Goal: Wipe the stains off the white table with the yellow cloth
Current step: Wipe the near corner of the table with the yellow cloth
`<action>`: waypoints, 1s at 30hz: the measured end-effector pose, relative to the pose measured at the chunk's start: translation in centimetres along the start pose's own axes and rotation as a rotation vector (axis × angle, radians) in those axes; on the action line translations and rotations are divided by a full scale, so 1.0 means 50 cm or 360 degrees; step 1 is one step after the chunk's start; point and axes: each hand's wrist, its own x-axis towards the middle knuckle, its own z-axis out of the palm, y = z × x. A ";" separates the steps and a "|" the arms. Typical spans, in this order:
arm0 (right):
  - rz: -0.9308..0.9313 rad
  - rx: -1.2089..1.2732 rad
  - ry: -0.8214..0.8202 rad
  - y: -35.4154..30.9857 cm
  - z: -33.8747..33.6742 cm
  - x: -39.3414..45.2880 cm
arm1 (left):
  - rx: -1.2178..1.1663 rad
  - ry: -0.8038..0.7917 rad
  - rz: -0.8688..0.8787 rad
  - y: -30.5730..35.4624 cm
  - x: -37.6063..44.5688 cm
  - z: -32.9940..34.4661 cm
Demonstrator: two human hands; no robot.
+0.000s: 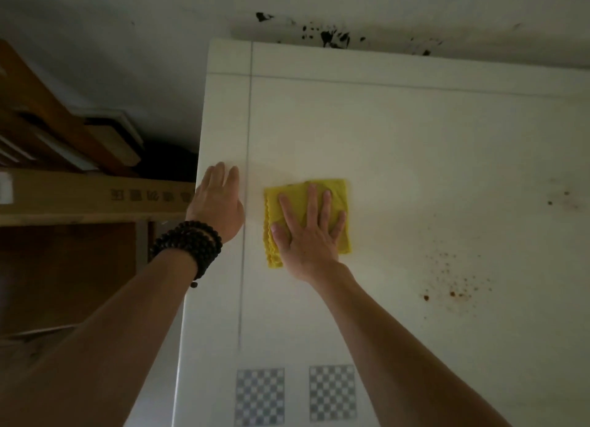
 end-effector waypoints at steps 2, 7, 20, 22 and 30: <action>-0.0043 0.0001 0.0023 -0.002 -0.036 0.075 | -0.0016 0.0061 -0.0051 0.006 0.032 -0.010; -0.0097 -0.0006 0.0086 -0.016 -0.088 0.196 | 0.0012 0.0140 -0.0073 0.013 0.038 -0.008; -0.0116 -0.0050 -0.0110 -0.046 0.033 -0.070 | -0.0184 -0.0257 0.0117 -0.069 0.019 -0.044; -0.0091 -0.0061 -0.0131 -0.048 0.024 -0.063 | -0.0193 -0.0197 0.0151 -0.064 0.009 -0.030; -0.0071 -0.0015 -0.0007 -0.089 -0.030 0.102 | -0.0270 -0.0115 0.0081 -0.059 0.001 -0.022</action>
